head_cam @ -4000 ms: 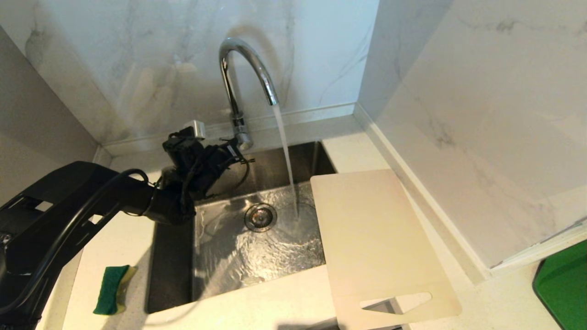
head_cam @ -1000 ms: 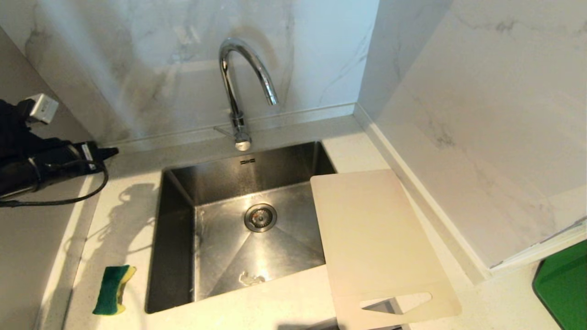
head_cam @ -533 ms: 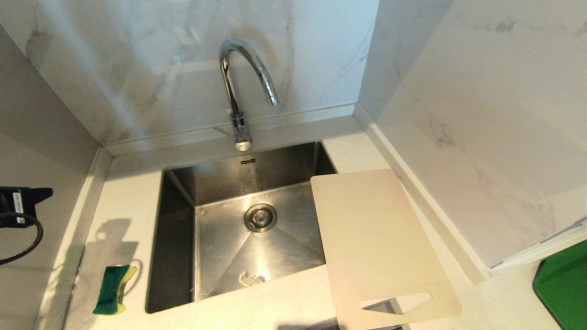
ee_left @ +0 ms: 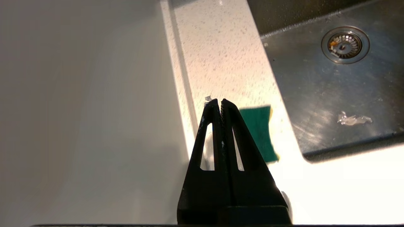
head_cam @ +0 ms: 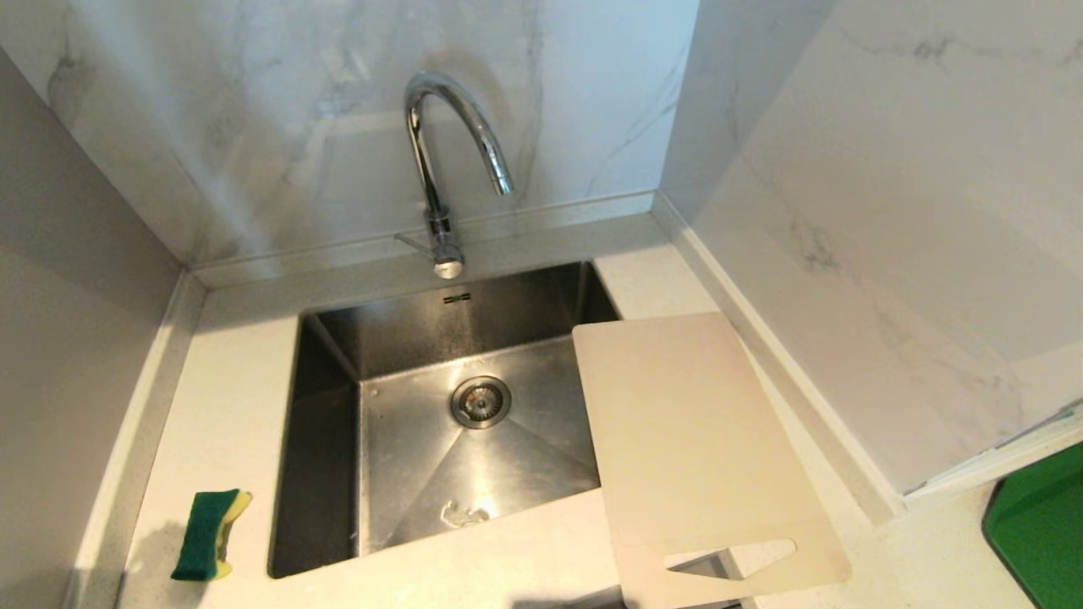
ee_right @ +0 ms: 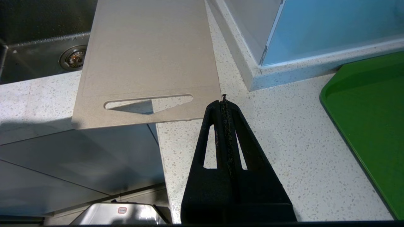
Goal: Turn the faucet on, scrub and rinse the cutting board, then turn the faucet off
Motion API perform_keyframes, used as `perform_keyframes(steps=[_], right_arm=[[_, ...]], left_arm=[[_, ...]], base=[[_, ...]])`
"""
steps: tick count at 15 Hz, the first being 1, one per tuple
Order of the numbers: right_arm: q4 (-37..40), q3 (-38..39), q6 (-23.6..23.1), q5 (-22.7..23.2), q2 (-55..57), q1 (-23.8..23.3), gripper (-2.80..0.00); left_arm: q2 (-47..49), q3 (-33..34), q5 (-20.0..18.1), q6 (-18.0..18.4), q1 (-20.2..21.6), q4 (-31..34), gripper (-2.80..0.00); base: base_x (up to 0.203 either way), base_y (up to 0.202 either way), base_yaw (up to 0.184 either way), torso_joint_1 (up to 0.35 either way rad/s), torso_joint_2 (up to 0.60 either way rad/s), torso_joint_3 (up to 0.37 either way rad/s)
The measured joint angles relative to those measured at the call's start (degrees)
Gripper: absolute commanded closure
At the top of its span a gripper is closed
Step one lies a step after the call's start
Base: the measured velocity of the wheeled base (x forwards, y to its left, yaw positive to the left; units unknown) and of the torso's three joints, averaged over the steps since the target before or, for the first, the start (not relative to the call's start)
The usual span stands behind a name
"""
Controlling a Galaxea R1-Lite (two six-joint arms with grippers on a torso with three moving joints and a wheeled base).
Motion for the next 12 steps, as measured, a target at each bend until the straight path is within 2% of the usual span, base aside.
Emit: perform_keyframes(steps=[5,7,9,12], right_arm=[[0.02,0.0,0.0,-0.02,0.0,0.0,0.0],[0.01,0.0,0.02,-0.05,0.0,0.0,0.0],[0.0,0.0,0.0,-0.05,0.0,0.0,0.0],[0.02,0.0,0.02,0.0,0.0,0.0,0.0]], left_arm=[[-18.6,13.9,0.0,0.37,-0.87,4.35,0.0],[-22.08,18.73,0.0,-0.23,-1.58,1.55,0.0],[-23.9,20.95,-1.69,-0.94,-2.01,-2.59,0.0],[-27.35,21.5,-2.79,-0.69,-5.04,-0.89,0.0]], base=[[0.0,0.0,0.0,0.0,0.0,0.0],[0.0,0.0,0.0,0.0,0.0,0.0],[0.0,0.0,0.0,0.0,0.0,0.0],[0.0,0.0,0.0,0.0,0.0,0.0]])
